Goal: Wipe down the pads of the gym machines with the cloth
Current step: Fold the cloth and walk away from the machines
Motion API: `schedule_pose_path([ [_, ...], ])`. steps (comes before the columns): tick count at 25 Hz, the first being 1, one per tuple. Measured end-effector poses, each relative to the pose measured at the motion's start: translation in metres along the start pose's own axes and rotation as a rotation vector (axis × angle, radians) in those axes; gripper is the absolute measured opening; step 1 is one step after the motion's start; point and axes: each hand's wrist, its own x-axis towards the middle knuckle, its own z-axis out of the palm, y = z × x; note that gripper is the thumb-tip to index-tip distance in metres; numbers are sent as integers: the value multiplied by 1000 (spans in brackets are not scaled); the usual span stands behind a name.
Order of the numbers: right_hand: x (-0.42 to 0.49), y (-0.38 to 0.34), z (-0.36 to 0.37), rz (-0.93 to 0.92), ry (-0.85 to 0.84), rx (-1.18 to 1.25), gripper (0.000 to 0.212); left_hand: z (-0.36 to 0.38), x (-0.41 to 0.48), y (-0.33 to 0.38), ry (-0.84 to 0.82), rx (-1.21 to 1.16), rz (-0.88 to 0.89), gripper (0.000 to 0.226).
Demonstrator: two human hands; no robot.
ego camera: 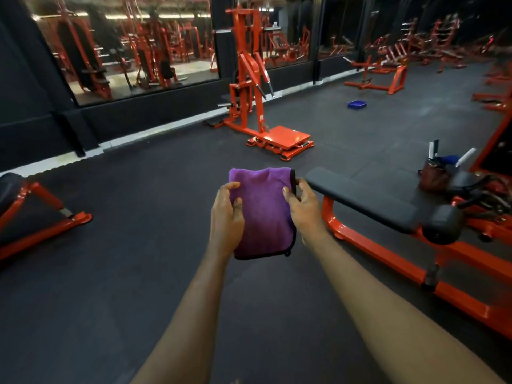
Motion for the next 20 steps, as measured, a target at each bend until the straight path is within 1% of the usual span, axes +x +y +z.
schedule_pose_path([
  [4, 144, 56, 34, -45, 74, -39, 22, 56, 125, -75, -52, -24, 38, 41],
  [7, 259, 82, 57, -70, 133, -71, 19, 99, 236, -124, -96, -50, 50, 41],
  [10, 375, 100, 68, -88, 182, -93, 22, 150, 352, -160, -148, -59, 78, 41],
  [13, 475, 123, 63, -75, 256, -81, 14, 214, 443, -192, -203, -76, 115, 41],
  [17, 621, 186, 49, -65, 310, -72, 15, 321, 562, -254, -287, -97, 159, 42],
  [20, 739, 217, 30, -31, 347, -78, 17, 402, 657, -283, -334, -101, 152, 43],
])
